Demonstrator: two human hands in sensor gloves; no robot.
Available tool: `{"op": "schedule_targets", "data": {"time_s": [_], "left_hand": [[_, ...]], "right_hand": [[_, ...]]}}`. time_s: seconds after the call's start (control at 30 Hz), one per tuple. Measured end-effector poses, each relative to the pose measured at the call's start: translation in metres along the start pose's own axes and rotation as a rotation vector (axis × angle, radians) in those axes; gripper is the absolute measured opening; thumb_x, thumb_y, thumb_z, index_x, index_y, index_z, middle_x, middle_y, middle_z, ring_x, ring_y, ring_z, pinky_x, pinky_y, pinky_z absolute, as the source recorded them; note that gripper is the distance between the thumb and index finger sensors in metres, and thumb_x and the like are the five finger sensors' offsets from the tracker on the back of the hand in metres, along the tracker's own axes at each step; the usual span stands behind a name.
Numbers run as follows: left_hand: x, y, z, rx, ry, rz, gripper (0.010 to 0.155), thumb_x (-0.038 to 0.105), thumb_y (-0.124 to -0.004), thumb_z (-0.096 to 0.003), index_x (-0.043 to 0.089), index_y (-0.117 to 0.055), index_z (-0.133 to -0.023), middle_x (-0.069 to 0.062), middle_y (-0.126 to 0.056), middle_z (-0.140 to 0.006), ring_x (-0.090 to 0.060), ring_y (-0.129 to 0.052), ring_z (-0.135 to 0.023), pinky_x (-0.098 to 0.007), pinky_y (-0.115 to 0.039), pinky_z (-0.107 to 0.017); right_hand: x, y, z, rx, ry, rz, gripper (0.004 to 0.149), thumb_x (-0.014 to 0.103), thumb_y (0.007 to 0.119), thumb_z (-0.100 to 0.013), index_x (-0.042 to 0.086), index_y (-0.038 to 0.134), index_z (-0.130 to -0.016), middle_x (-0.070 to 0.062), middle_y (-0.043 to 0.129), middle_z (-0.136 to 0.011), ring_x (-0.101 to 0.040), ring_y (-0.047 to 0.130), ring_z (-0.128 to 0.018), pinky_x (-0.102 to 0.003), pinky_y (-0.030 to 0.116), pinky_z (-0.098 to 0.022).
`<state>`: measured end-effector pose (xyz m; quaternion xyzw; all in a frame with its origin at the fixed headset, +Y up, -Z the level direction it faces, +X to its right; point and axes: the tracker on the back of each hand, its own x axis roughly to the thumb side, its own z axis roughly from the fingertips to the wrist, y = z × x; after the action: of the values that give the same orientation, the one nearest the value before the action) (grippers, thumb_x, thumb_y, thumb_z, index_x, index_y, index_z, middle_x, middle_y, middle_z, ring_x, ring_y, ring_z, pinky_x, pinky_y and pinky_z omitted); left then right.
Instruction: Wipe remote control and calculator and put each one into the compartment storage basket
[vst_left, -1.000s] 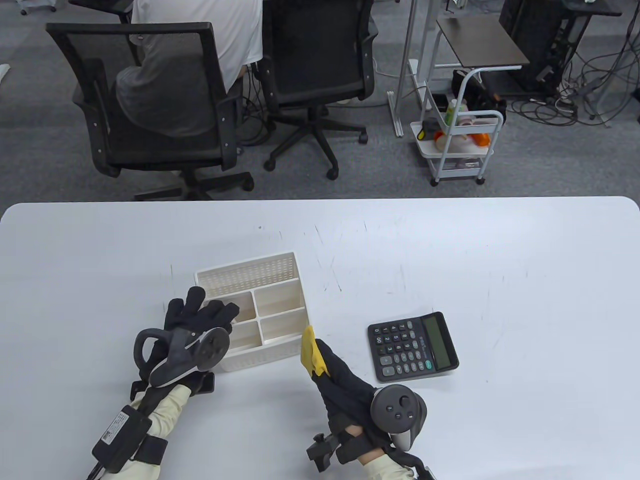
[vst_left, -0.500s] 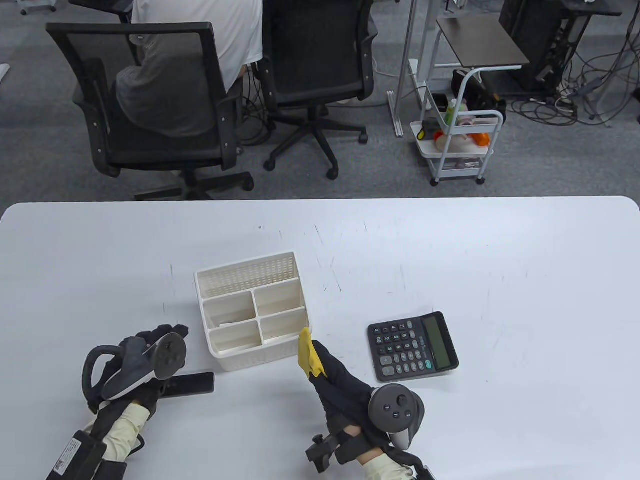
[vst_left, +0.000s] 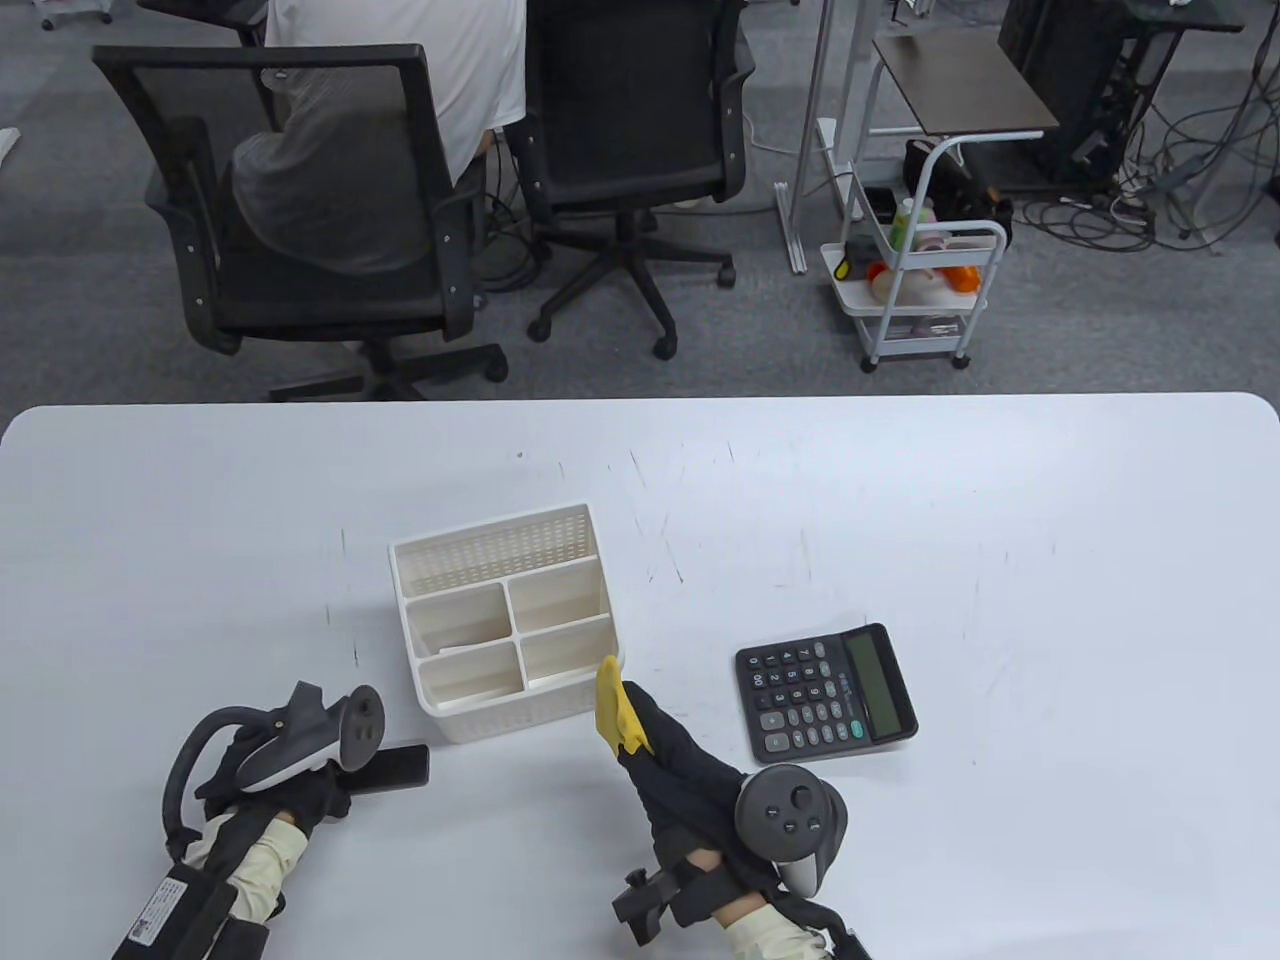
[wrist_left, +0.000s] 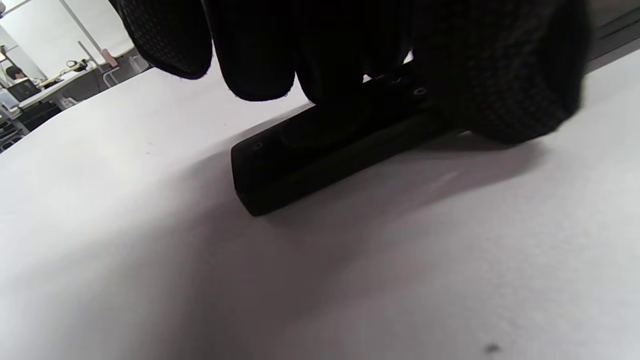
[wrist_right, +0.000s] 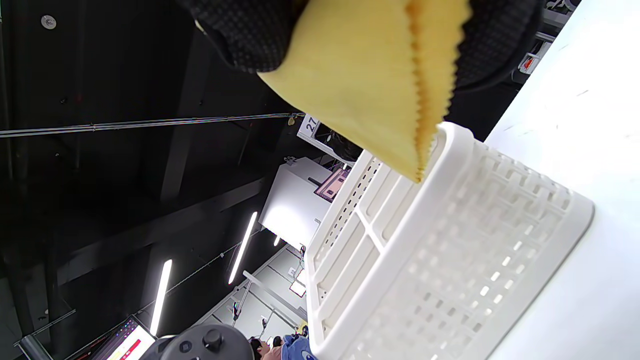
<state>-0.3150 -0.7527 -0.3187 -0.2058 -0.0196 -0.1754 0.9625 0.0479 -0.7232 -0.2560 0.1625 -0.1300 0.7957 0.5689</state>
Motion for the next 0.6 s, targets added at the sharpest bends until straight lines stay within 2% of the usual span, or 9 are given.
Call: {"op": "schedule_targets", "data": {"time_s": [0.5, 0.6], "left_hand": [[-0.0002, -0.0022, 0.001, -0.05, -0.009, 0.023, 0.063, 0.051, -0.091, -0.0308, 0.036, -0.067, -0.088, 0.005, -0.078, -0.094, -0.028, -0.079, -0.095, -0.054, -0.07, -0.069], [-0.0006, -0.0052, 0.0016, -0.052, -0.024, 0.046, 0.05, 0.049, -0.089, -0.0334, 0.039, -0.074, -0.08, 0.006, -0.081, -0.091, -0.027, -0.081, -0.093, -0.053, -0.071, -0.069]], "right_hand": [[-0.0019, -0.0006, -0.0003, -0.005, 0.007, 0.002, 0.049, 0.019, 0.073, -0.055, 0.002, 0.069, -0.101, -0.024, 0.082, -0.097, -0.046, 0.084, -0.082, -0.061, 0.071, -0.055], [-0.0025, -0.0008, -0.0001, -0.005, 0.007, 0.005, 0.05, 0.019, 0.073, -0.055, 0.002, 0.069, -0.101, -0.024, 0.082, -0.097, -0.045, 0.084, -0.082, -0.061, 0.071, -0.055]]}}
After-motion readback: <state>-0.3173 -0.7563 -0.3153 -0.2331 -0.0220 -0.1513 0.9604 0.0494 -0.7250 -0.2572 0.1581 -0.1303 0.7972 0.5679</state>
